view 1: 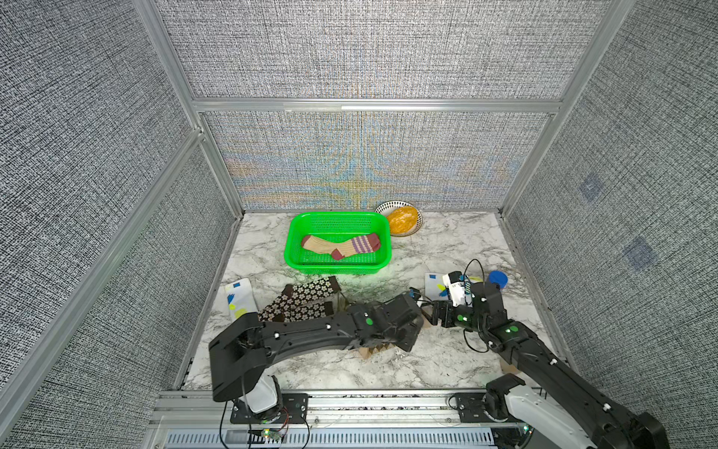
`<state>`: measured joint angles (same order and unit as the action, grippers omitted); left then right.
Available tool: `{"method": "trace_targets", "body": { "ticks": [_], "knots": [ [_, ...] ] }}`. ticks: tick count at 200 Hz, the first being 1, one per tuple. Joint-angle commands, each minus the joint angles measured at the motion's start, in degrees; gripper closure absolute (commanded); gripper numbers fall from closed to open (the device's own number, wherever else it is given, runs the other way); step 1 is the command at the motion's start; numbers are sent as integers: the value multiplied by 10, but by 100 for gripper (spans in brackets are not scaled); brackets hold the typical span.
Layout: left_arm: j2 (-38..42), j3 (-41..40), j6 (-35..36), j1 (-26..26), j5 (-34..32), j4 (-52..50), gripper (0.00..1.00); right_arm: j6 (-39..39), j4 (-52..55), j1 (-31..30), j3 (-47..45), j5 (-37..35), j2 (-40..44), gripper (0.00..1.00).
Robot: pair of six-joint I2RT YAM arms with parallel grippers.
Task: Place the socks together as a pair
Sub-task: Flatten out the sock.
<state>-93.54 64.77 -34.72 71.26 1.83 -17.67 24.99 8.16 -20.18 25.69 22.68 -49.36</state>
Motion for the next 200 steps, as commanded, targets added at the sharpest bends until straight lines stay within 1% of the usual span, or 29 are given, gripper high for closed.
{"method": "trace_targets", "body": {
  "ticks": [1, 8, 12, 18, 23, 24, 25, 26, 27, 29, 37, 39, 52, 64, 75, 86, 108, 118, 131, 146, 160, 169, 188, 200],
  "knots": [
    [-26, 15, -15, 9, 18, 30, 95, -2, 35, 8, -5, -18, 10, 14],
    [-28, 14, -17, 10, 20, 35, 84, 0, 44, 10, -9, -23, 13, 14],
    [-26, 13, -19, 10, 20, 37, 74, 4, 48, 11, -11, -28, 15, 14],
    [-21, 12, -21, 10, 16, 38, 58, 12, 47, 12, -16, -32, 19, 14],
    [-15, 11, -21, 11, 11, 38, 47, 18, 47, 12, -19, -32, 20, 14],
    [-13, 11, -21, 11, 10, 39, 43, 20, 47, 12, -20, -32, 21, 14],
    [-11, 11, -22, 10, 9, 39, 34, 22, 47, 12, -20, -33, 22, 14],
    [-9, 11, -22, 10, 8, 38, 27, 23, 48, 12, -20, -33, 22, 14],
    [-8, 11, -22, 10, 7, 38, 22, 25, 48, 12, -20, -33, 22, 14],
    [-5, 11, -21, 10, 5, 36, 17, 27, 49, 12, -21, -34, 22, 14],
    [11, 19, -20, 9, -10, 16, 3, 31, 53, 12, -23, -38, 23, 14],
    [14, 23, -19, 9, -17, 9, 1, 33, 55, 12, -23, -41, 23, 14],
    [37, 45, -14, 8, -63, -57, 1, 40, 64, 11, -25, -44, 20, 14],
    [65, 47, -10, 3, -100, -99, 1, 49, 71, 7, -26, -41, 17, 15],
    [99, 29, -20, -10, -119, -123, 1, 57, 73, -10, -30, -47, 11, 15],
    [140, -6, -33, -34, -122, -133, 1, 67, 79, -40, -29, -72, 1, 15],
    [215, -89, -43, -109, -82, -157, 2, 95, 119, -119, -12, -148, -37, 15],
    [247, -124, -40, -138, -67, -154, 3, 112, 128, -149, -10, -171, -50, 15],
    [276, -157, -27, -164, -57, -155, 5, 136, 143, -178, -9, -197, -59, 16],
    [295, -192, -14, -202, -18, -137, 9, 162, 167, -206, -7, -234, -59, 17],
    [296, -223, -6, -234, 24, -107, 13, 181, 185, -226, -11, -259, -59, 18],
    [284, -236, 0, -250, 46, -91, 16, 190, 188, -236, -18, -263, -63, 18],
    [247, -254, 5, -268, 64, -64, 26, 203, 166, -250, -32, -260, -74, 19],
    [224, -261, 4, -272, 65, -52, 28, 208, 165, -256, -31, -270, -85, 20]
  ]
}}
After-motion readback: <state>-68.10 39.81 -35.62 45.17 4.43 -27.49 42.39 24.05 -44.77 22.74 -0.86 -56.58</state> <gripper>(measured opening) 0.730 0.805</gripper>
